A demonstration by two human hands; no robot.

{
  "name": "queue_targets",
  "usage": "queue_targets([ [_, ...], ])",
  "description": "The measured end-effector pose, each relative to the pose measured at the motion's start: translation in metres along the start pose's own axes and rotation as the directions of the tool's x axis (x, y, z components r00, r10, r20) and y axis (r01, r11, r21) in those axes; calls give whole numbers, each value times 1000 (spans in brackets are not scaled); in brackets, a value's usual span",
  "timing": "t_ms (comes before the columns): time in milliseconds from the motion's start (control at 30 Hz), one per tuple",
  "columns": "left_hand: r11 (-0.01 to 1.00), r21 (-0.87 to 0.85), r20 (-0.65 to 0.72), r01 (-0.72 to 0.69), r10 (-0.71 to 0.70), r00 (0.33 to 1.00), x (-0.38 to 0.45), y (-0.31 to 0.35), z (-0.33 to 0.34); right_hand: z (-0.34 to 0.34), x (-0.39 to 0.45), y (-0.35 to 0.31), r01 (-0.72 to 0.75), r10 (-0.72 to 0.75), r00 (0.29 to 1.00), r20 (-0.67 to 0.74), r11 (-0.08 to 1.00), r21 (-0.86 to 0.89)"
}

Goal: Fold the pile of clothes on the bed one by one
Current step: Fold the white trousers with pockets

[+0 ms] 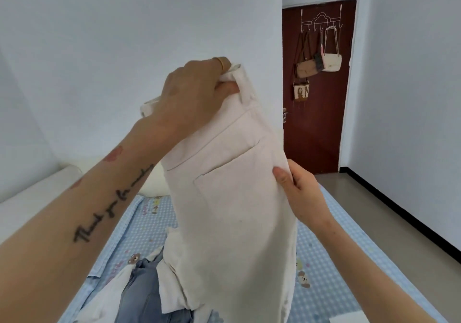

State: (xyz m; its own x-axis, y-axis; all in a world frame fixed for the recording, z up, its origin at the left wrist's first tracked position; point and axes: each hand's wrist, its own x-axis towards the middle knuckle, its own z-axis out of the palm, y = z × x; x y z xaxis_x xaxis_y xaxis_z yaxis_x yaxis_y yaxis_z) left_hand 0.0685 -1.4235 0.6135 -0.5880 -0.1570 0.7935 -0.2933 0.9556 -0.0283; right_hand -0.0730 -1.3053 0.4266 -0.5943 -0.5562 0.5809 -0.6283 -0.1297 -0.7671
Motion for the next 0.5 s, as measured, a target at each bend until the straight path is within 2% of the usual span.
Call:
queue_targets([
  [133, 994, -53, -53, 99, -102, 993, 18, -6, -24, -27, 35, -23, 154, -155, 986, 53, 988, 17],
  [267, 940, -171, -11, 295, -301, 954, -17, -48, -33, -21, 59, -36, 101, -121, 933, 339, 992, 78],
  [367, 877, -153, 57, 456, -453, 890, -77, -82, -13, 24, 50, -19, 46, -52, 866, 498, 999, 25],
  [500, 737, -37, 152, 675, -663, 733, -186, -130, 22, 110, 13, 32, -8, 63, 709, 702, 997, -81],
])
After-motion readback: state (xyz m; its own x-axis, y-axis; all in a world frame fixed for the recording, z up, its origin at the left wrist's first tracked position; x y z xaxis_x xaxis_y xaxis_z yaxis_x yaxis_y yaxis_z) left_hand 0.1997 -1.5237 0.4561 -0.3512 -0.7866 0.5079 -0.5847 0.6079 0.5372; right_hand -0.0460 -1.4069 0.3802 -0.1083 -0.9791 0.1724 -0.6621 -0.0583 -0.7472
